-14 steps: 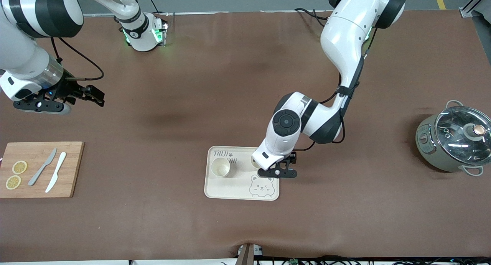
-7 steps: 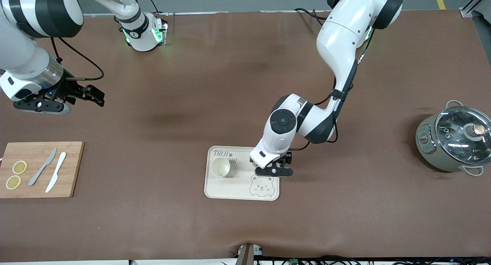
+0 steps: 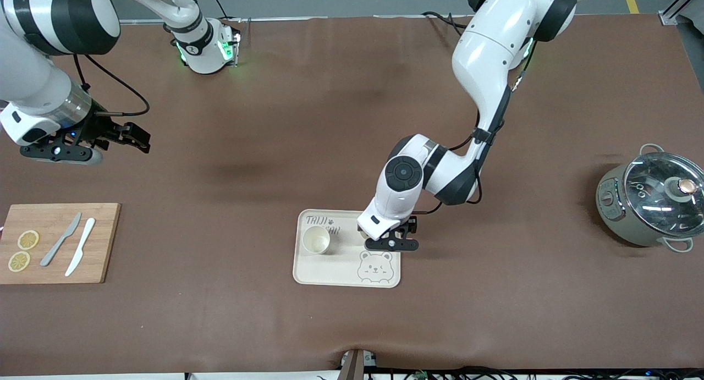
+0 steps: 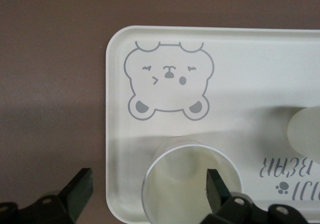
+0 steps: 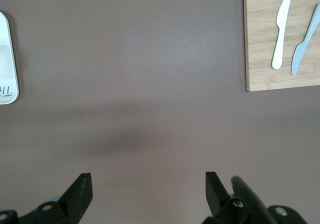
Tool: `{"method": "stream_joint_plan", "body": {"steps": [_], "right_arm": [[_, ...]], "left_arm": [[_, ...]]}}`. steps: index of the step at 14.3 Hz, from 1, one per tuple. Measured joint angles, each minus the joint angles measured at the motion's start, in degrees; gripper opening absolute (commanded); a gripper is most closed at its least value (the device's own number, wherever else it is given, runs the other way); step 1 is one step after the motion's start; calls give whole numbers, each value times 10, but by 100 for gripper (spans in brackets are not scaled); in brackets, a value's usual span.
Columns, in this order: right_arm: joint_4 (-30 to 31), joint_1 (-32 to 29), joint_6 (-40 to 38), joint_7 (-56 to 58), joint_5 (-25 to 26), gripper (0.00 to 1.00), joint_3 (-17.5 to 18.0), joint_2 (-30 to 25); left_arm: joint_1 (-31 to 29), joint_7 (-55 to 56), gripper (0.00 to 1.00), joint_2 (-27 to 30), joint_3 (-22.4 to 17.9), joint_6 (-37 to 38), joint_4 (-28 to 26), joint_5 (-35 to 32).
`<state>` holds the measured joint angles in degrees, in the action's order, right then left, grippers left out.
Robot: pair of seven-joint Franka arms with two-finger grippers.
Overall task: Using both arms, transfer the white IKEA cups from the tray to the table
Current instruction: 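Lower the left gripper around the cup rim and close it, then lift the cup with the left gripper while the right gripper starts moving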
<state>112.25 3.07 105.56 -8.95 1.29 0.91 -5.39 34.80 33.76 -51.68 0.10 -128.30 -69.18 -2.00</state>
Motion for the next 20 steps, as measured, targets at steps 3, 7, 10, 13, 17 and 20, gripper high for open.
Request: {"method": "stream_joint_plan", "body": {"steps": [3, 7, 10, 13, 17, 20], "right_arm": [[0, 0, 0, 0, 0, 100, 0, 0], [0, 0, 0, 0, 0, 100, 0, 1], [0, 0, 0, 0, 0, 100, 0, 1], [0, 0, 2, 0, 0, 100, 0, 1], [0, 0, 3, 0, 0, 100, 0, 2], [0, 0, 3, 0, 0, 100, 0, 3]], "left_arm": [[0, 0, 100, 0, -1, 0, -11, 0], [0, 0, 100, 0, -3, -1, -16, 0], [0, 0, 100, 0, -3, -2, -16, 0], [0, 0, 70, 0, -3, -3, -16, 0], [1, 0, 0, 0, -3, -6, -17, 0], [3, 0, 0, 0, -3, -9, -19, 0]]}}
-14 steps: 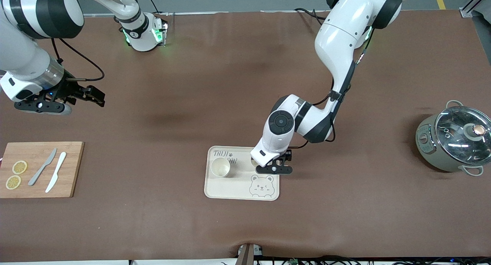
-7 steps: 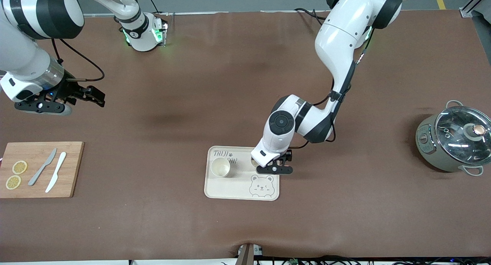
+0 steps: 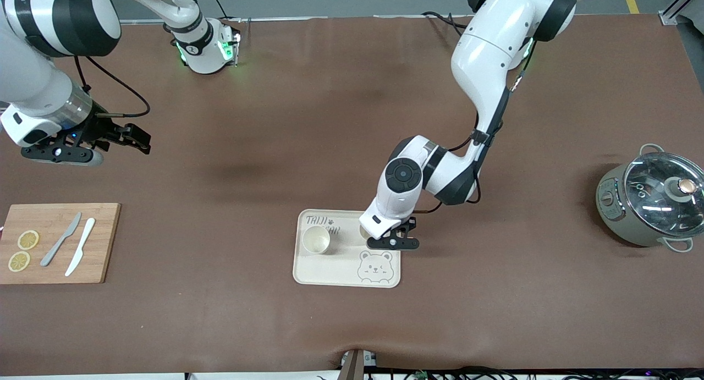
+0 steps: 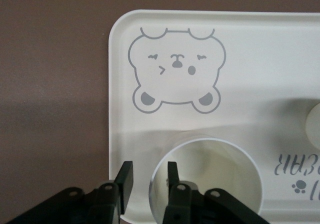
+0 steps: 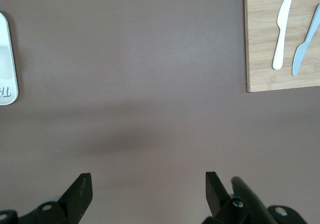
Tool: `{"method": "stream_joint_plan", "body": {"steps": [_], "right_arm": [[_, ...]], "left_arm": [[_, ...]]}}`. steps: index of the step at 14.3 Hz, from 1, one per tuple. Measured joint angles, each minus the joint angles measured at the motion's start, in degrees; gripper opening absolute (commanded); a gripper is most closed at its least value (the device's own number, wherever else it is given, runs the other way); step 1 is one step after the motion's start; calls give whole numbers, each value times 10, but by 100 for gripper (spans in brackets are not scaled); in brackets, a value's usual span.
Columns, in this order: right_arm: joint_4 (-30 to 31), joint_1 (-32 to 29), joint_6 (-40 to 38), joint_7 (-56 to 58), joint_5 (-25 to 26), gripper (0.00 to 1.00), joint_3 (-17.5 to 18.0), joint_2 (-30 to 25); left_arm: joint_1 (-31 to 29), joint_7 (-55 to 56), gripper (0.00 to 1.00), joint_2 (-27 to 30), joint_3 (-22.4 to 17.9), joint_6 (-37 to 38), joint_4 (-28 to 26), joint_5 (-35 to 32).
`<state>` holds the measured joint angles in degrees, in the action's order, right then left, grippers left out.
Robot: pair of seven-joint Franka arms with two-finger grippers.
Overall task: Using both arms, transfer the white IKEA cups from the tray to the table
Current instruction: 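Lift the cup with the left gripper while the right gripper starts moving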
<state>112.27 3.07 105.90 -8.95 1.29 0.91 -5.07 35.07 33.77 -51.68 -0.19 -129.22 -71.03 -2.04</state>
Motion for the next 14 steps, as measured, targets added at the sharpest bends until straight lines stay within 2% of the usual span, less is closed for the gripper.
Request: {"method": "stream_joint_plan", "body": {"steps": [9, 14], "right_arm": [[0, 0, 2, 0, 0, 100, 0, 2], [-1, 3, 13, 0, 0, 100, 0, 2]], "left_arm": [[5, 0, 0, 3, -2, -6, -4, 0], [-5, -17, 0, 42, -6, -6, -55, -1]]}}
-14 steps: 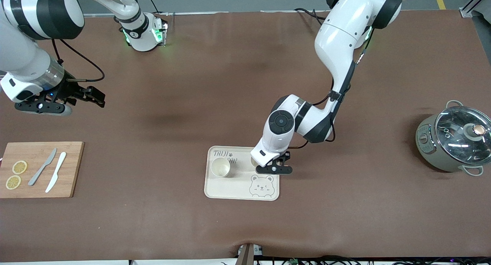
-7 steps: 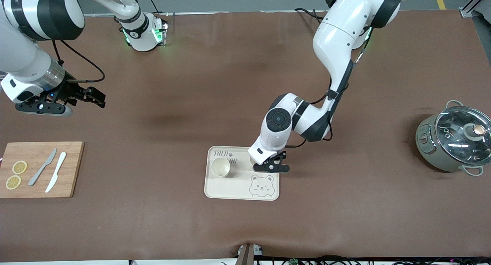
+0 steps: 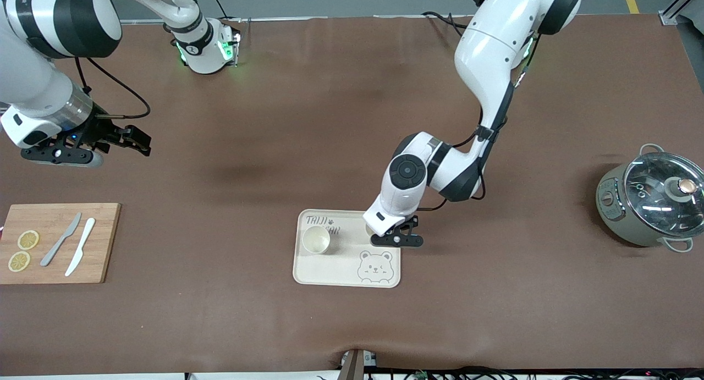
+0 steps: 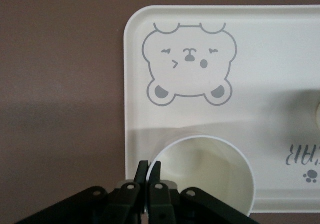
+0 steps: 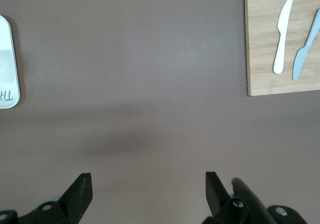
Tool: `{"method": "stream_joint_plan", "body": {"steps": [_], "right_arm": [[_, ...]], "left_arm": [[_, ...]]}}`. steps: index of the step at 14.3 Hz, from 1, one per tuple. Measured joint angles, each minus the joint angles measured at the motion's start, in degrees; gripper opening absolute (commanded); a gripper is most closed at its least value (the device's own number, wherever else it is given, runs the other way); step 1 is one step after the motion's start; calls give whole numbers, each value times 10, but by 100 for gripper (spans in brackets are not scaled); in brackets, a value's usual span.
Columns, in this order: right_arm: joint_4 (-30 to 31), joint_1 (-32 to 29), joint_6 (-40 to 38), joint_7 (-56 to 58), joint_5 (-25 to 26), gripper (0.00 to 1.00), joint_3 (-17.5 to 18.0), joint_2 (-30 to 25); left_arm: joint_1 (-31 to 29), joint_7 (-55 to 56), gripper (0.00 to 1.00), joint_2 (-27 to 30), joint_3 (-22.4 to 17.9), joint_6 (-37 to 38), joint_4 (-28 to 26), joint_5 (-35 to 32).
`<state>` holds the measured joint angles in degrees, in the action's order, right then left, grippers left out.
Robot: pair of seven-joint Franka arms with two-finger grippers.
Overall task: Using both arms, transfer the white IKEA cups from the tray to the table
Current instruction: 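Lift the cup with the left gripper while the right gripper starts moving, then carry the cup toward the pot while the right gripper reaches the other cup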
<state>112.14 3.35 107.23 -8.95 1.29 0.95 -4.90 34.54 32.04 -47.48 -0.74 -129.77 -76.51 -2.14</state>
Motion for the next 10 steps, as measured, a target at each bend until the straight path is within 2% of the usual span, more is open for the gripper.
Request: {"method": "stream_joint_plan", "body": {"steps": [3, 6, 8, 10], "right_arm": [[-3, 22, 20, -41, -1, 100, 0, 0], [-24, 70, 30, -148, -3, 100, 2, 17], [-62, 111, 34, -241, -3, 100, 4, 50], [-110, 149, 37, -323, -3, 100, 5, 95]], "left_arm": [[-12, -32, 0, 56, 0, 0, -65, 0], [-35, -82, 0, 128, 0, -3, -150, 0], [-63, -117, 0, 178, 11, -7, -209, 0], [-110, -146, 0, 218, 44, -8, -255, 0]]}}
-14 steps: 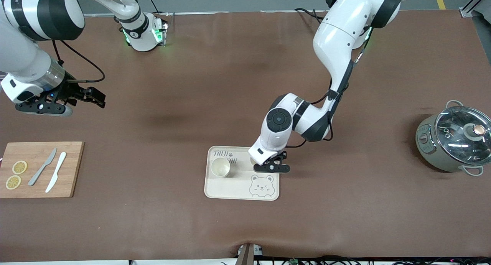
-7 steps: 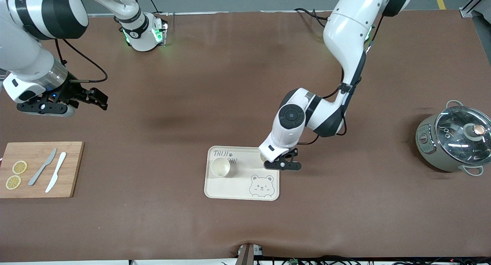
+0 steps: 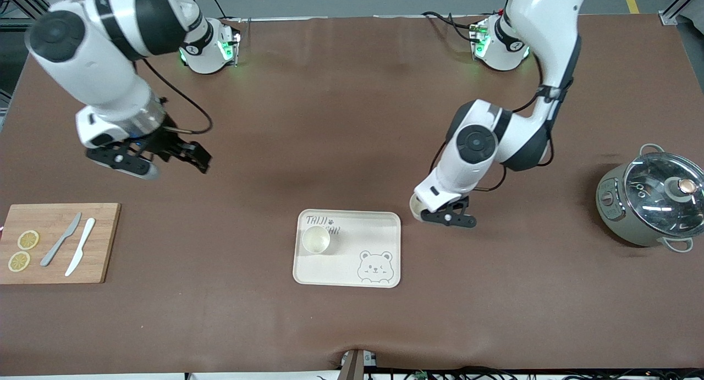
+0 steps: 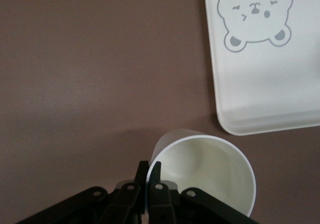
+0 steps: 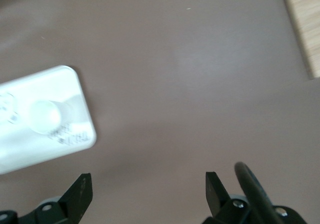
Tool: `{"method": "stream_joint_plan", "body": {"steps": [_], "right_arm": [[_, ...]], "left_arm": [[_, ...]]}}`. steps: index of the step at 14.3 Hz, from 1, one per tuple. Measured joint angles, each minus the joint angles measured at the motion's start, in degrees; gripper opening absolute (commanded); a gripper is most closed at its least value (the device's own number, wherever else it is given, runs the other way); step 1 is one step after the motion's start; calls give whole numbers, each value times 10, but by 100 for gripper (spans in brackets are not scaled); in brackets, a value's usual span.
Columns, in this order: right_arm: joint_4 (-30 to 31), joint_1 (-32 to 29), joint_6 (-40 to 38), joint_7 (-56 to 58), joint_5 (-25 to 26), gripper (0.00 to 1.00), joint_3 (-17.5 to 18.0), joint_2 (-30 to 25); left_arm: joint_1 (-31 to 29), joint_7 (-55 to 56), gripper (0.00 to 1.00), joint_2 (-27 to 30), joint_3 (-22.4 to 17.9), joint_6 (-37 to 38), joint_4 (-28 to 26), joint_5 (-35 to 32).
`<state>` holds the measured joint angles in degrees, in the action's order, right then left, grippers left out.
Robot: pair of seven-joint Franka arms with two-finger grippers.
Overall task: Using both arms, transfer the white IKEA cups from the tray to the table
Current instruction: 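Carry the cup toward the pot while the right gripper reaches the other cup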
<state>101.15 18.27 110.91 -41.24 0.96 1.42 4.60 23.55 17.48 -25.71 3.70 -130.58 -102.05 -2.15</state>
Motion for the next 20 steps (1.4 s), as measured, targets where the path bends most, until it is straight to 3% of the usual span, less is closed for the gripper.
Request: {"method": "stream_joint_plan", "body": {"steps": [3, 6, 10, 15, 20], "right_arm": [[-47, 39, 39, -96, 0, 100, 0, 62], [-56, 61, 99, -179, 1, 100, 0, 110], [-86, 84, 126, -218, 5, 100, -1, 195], [-147, 116, 126, -281, 40, 100, -2, 292], [-172, 118, 126, -288, 40, 100, -8, 314]], "left_arm": [[-95, -35, 0, 38, 78, -2, -50, 0], [-186, -74, 0, 64, 152, -5, -91, 0], [-289, -130, 0, 101, 219, -7, -146, 0], [-363, -179, 0, 149, 259, -71, -233, 0], [-403, -235, 0, 172, 261, -186, -341, 0]]}}
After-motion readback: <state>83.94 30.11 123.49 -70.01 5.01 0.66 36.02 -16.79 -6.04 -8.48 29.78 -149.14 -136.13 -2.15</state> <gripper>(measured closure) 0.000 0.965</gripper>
